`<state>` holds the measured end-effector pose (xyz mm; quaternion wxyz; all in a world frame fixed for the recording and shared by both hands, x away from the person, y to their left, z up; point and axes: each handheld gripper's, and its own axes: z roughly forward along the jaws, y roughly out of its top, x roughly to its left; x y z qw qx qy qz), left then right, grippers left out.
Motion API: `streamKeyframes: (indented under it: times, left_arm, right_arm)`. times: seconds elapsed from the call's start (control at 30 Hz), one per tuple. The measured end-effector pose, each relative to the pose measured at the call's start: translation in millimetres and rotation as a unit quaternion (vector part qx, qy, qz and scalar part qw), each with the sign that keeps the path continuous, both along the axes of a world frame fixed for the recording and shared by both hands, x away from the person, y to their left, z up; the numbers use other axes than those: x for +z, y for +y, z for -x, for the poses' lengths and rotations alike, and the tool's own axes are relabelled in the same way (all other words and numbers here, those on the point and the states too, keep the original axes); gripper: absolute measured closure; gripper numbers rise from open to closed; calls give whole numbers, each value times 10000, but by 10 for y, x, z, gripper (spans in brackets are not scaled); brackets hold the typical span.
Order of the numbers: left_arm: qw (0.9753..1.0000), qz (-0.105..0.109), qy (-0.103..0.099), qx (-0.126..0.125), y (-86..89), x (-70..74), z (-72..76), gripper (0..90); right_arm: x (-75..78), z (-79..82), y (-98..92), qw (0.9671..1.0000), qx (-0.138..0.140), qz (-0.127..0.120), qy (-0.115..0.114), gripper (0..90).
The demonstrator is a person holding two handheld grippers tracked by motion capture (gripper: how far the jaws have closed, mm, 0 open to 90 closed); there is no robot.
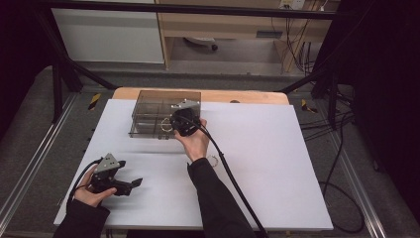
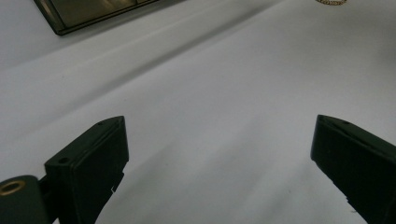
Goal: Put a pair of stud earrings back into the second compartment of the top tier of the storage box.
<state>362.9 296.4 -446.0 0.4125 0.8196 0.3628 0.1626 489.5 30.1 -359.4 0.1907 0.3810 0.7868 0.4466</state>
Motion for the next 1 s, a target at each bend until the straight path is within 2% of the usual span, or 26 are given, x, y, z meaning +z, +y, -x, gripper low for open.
streamKeyframes:
  times: [0.37, 0.83, 0.93, 1.0]
  left_arm:
    - [10000, 2, 6, -6, 0, -2, 0, 39]
    - [10000, -5, -4, -3, 3, -1, 0, 39]
    - [10000, 1, -5, -3, 4, -1, 0, 39]
    - [10000, 6, -10, 2, 7, 0, 0, 39]
  right_arm:
    - [-139, -64, 66, 9999, 52, 27, 119, 875]
    - [-232, -81, 114, 9994, 169, 168, 267, 872]
    - [-243, -87, 111, 9993, 182, 170, 288, 867]
    - [-243, -87, 111, 9994, 164, 184, 248, 832]
